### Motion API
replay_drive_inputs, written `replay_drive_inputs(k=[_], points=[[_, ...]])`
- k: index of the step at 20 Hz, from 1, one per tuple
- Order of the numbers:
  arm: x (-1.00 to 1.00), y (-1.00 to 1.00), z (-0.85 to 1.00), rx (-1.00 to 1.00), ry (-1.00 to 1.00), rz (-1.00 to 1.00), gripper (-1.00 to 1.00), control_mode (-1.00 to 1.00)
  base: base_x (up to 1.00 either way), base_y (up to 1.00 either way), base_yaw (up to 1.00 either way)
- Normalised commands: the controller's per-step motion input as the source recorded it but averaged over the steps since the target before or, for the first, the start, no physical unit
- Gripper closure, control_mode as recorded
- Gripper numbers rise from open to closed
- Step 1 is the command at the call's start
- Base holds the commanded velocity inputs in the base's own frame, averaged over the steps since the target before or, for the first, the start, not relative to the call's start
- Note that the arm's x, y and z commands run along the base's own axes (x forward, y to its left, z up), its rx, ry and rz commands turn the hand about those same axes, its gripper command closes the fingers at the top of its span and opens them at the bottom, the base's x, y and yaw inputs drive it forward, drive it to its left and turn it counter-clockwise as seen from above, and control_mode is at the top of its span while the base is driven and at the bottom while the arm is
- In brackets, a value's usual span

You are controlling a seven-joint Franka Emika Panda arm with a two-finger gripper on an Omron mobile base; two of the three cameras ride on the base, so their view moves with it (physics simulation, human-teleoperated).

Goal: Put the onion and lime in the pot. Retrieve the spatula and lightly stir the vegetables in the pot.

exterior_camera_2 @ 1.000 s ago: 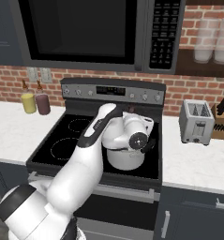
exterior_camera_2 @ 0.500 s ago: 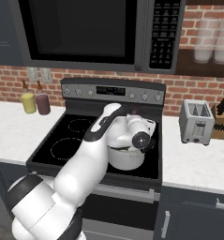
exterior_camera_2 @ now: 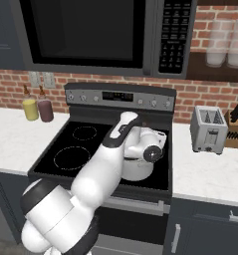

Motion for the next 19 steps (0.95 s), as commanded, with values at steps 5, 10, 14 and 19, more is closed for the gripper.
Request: replay_drive_inputs(k=[5, 10, 14, 19], points=[[0.21, 0.0, -0.3, -0.01, 0.0, 0.0, 1.0, -1.0, 0.0, 0.0, 0.0], [0.04, -0.04, -0.14, 0.0, 0.0, 0.0, 1.0, -1.0, 0.0, 0.0, 0.0], [0.0, -0.08, 0.0, 0.0, 0.0, -0.03, 1.0, -1.0, 0.0, 0.0, 0.0], [0.0, -0.17, 0.0, 0.0, 0.0, -0.06, 1.0, -1.0, 0.0, 0.0, 0.0]])
